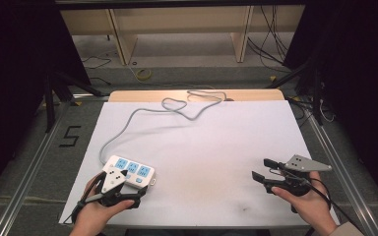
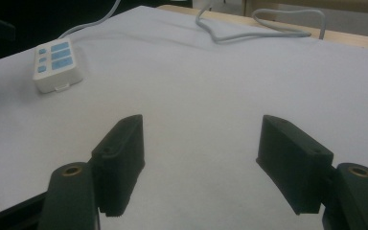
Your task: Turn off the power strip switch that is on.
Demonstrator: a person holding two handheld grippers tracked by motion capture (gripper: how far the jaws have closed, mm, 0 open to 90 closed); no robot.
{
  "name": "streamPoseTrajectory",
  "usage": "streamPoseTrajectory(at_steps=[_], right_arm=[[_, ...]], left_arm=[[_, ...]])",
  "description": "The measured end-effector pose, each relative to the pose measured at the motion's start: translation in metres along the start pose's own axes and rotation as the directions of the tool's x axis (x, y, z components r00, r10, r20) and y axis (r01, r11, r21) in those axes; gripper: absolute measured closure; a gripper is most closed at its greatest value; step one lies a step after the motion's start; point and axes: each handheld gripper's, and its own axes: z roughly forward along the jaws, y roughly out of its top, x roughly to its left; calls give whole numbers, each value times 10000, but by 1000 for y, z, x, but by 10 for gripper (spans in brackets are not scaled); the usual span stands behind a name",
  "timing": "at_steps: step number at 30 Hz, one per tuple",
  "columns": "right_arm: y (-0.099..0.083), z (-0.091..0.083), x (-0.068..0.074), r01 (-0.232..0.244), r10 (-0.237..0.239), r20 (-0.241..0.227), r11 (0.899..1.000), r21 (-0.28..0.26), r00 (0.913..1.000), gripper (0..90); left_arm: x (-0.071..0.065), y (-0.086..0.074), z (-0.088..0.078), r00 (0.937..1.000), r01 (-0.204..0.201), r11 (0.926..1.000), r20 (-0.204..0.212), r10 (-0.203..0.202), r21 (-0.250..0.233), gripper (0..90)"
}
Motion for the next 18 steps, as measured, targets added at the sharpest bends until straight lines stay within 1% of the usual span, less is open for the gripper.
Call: streamPoseTrajectory(at_steps=[2, 4, 6, 8, 9, 10, 11, 12, 13, 14, 15, 17, 18], right_arm=[[0, 0, 0, 7, -7, -3, 10000, 1, 10000, 332], [0, 1, 0, 24, -24, -12, 10000, -7, 10000, 332], [0, 1, 1, 37, -37, -9, 10000, 17, 10000, 332], [0, 2, 1, 44, -44, -10, 10000, 68, 10000, 332], [0, 2, 1, 54, -54, -13, 10000, 78, 10000, 332], [0, 2, 2, 47, -47, -9, 10000, 63, 10000, 332], [1, 3, 2, 38, -38, -8, 10000, 81, 10000, 332], [1, 3, 2, 42, -42, -4, 9999, 94, 10000, 332], [1, 3, 2, 42, -42, -4, 9999, 94, 10000, 332], [0, 3, 2, 36, -36, 3, 9999, 137, 10000, 332], [0, 3, 2, 34, -34, -6, 9999, 132, 10000, 332], [0, 3, 2, 31, -32, 23, 9999, 132, 10000, 332], [0, 3, 2, 31, -32, 23, 9999, 132, 10000, 332]], left_arm=[[-1, 1, 0, 10000, -22, 10000, 19, 22, -68, 158], [1, 1, -1, 10000, 19, 9999, -56, -20, -128, 158], [2, 2, 0, 9998, 165, 9998, -95, -167, -139, 158], [4, 4, 0, 9994, 329, 9990, -99, -332, -303, 161], [4, 4, 0, 9994, 329, 9990, -99, -332, -303, 170], [6, 6, 0, 9993, 315, 9985, -201, -324, -444, 183], [6, 6, 0, 9993, 315, 9985, -201, -324, -444, 214], [6, 8, 0, 9990, 304, 9983, -298, -319, -493, 252], [7, 9, 0, 9987, 292, 9986, -406, -311, -448, 252], [9, 12, 1, 9965, 607, 9974, -556, -628, -394, 356], [9, 12, 1, 9965, 607, 9974, -556, -628, -394, 415], [12, 19, 1, 9949, 812, 9957, -565, -837, -450, 511], [12, 19, 1, 9949, 812, 9957, -565, -837, -450, 567]])
